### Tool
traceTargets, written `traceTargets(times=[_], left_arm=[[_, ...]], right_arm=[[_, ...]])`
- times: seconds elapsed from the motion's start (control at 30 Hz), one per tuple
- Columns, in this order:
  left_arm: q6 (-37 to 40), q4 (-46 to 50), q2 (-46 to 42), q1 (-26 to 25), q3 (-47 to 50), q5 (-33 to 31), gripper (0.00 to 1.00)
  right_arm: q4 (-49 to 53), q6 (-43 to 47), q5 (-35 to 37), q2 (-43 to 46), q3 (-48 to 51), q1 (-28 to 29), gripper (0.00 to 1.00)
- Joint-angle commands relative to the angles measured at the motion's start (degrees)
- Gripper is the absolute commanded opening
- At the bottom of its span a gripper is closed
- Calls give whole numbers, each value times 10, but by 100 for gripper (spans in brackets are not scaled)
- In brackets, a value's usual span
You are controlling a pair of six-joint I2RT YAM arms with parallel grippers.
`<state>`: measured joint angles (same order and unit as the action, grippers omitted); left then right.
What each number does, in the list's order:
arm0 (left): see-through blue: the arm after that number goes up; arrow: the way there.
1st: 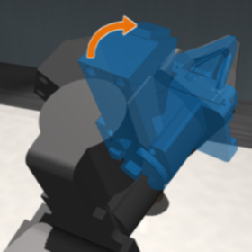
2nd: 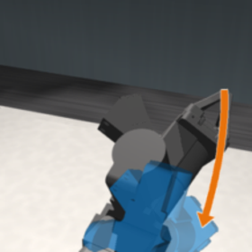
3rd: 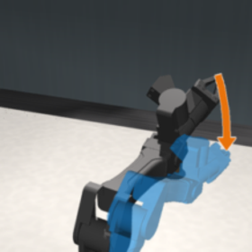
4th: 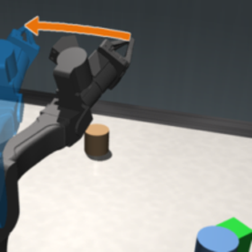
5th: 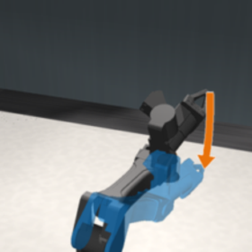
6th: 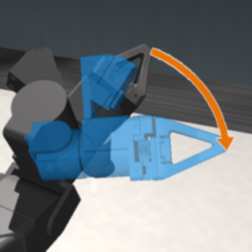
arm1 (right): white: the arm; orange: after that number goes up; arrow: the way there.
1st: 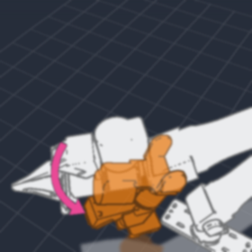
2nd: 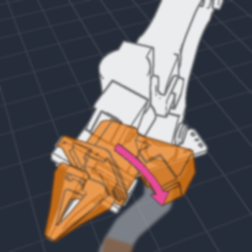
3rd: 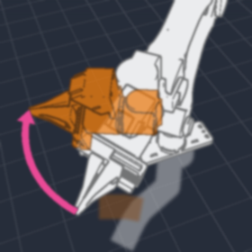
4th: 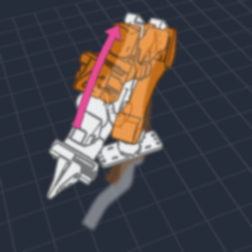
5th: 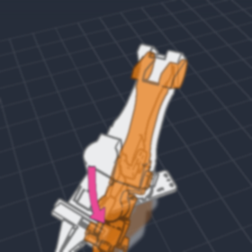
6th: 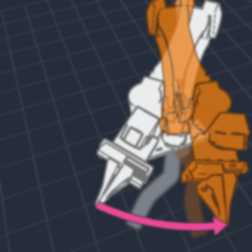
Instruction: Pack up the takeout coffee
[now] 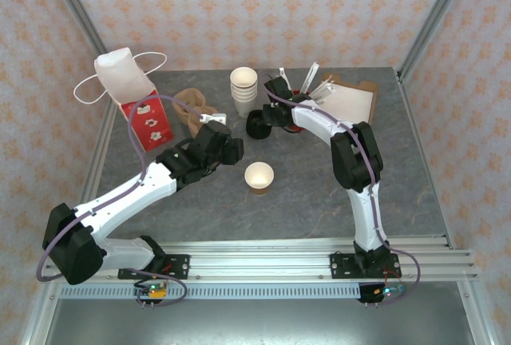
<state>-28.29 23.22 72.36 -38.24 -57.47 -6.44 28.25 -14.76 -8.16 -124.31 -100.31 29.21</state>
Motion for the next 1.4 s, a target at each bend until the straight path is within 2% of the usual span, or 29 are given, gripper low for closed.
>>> traceTargets(times=[0.0, 0.37, 0.67, 1.0, 1.13, 1.37], left_arm=[[-1, 5, -3, -2, 7, -3, 62], [-3, 6, -6, -2, 12, -7, 62], [-12, -9, -15, 5, 17, -22, 62], [-42, -35, -40, 31, 24, 5, 62], [-44, -38, -48, 36, 25, -1, 62], [-38, -22, -52, 37, 25, -5, 62]], right_arm=[[20, 7, 3, -8, -10, -1, 24], [18, 10, 3, 9, -4, -1, 18], [6, 6, -9, 85, 25, -1, 18], [-27, -7, -38, 158, 76, -1, 16], [2, 4, 3, 129, 52, 3, 16], [2, 61, 165, 72, 34, 34, 16]])
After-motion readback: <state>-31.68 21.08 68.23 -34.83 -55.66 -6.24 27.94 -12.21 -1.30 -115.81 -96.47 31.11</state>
